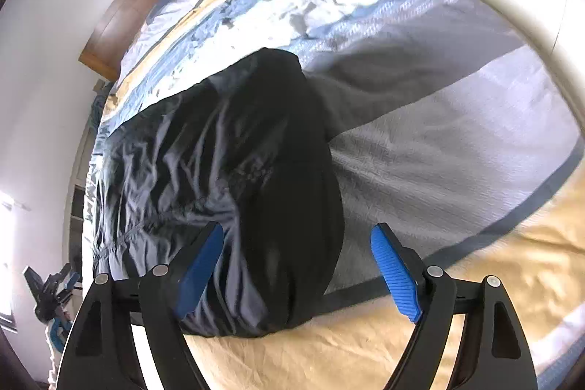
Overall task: Fold large clothes
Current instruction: 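Lower the black coat bundle onto the duvet with both tools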
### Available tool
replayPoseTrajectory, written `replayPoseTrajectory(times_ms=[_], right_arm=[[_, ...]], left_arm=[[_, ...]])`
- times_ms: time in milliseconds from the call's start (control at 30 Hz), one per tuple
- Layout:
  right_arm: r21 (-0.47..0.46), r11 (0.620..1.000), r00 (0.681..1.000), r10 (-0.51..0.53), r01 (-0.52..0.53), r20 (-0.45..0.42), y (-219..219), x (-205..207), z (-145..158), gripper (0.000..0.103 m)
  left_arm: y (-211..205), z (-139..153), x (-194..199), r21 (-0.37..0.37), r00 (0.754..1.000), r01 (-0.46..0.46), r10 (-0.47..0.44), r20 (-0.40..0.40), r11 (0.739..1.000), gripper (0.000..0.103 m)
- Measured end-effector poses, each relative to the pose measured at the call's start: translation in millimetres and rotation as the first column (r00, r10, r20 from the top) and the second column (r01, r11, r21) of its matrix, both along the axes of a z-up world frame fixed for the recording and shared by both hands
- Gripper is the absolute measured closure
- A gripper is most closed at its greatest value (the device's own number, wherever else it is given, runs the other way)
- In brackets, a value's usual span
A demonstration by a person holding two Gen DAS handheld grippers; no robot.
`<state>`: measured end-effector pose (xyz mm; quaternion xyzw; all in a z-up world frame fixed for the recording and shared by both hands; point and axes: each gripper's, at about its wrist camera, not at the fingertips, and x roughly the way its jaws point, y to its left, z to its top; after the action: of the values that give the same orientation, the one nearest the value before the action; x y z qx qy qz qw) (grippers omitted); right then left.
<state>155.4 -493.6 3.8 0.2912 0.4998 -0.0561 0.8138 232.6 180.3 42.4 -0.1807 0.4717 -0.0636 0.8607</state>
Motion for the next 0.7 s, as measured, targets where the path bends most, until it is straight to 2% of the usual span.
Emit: replayPoseTrajectory(times_ms=[200,433,700], right_arm=[[-0.071,0.996,0.998,0.062,-0.061,0.011,40.9,-7.2,21.6,0.017],[-0.129,0.98,0.989,0.151,-0.15,-0.001,83.7,-0.5,15.8,0.017],[-0.22,0.945,0.968,0.252,-0.244,0.011,130.3,13.9,12.3,0.017]], left_arm=[[-40.5,18.8,-24.6,0.102,1.0,0.006,-0.008,0.02,0.995,0.045],[-88.2,14.7,-35.5,0.195,0.996,0.079,-0.084,0.016,0.978,0.045],[-119.7,-5.0,-29.4,0.201,0.991,0.131,-0.133,-0.001,0.971,0.045]])
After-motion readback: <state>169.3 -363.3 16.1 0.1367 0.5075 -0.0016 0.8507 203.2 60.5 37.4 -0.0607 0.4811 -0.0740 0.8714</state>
